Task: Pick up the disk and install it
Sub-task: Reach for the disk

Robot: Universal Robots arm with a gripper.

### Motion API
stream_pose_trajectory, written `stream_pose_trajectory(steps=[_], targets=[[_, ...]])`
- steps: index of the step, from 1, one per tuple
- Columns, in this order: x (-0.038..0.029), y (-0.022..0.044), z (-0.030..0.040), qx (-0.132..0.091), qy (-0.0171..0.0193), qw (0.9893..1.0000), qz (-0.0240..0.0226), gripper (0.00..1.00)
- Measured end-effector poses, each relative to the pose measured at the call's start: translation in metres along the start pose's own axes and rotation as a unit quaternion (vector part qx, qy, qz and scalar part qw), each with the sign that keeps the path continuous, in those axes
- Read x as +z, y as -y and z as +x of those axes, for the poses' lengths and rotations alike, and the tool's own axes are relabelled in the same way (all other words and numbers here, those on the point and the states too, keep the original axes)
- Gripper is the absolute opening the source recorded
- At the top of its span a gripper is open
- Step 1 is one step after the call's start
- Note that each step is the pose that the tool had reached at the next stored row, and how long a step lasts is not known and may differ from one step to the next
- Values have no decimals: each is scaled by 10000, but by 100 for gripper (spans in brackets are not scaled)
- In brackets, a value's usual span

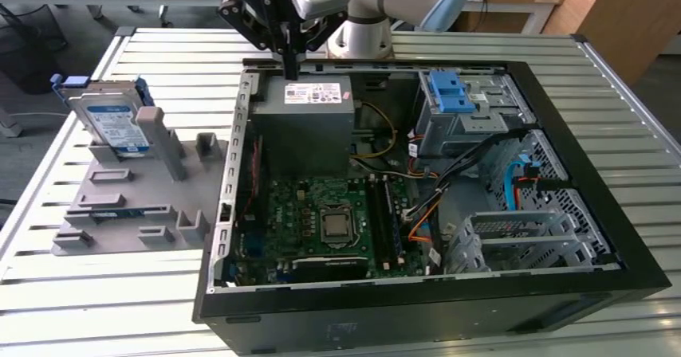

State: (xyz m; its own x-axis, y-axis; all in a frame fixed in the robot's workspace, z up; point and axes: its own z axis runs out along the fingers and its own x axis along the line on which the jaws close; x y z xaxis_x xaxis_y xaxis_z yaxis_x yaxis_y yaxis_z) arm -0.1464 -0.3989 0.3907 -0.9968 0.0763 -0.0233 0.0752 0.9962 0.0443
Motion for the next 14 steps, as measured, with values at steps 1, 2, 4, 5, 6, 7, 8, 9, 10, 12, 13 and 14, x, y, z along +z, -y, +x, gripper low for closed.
stream_pose_trajectory(steps=[1, 2, 4, 5, 6, 7, 8, 9, 10, 12, 13, 14], targets=[[1, 0, 3, 0, 0, 10000, 0, 11], [1, 0, 6, 0, 0, 10000, 0, 11], [1, 1, 9, -1, -1, 10000, 1, 11], [2, 1, 10, 0, -1, 10000, 0, 11], [2, 1, 11, 0, -1, 10000, 0, 11], [2, 1, 11, 0, -1, 10000, 0, 11], [2, 1, 12, 0, 0, 10000, 0, 11], [2, 1, 17, 1, 0, 10000, 0, 11], [2, 2, 21, 1, 0, 10000, 0, 11], [1, 2, 28, 0, -1, 10000, 0, 11], [1, 2, 32, 0, -1, 10000, 0, 11], [1, 3, 34, 0, -1, 10000, 0, 11]])
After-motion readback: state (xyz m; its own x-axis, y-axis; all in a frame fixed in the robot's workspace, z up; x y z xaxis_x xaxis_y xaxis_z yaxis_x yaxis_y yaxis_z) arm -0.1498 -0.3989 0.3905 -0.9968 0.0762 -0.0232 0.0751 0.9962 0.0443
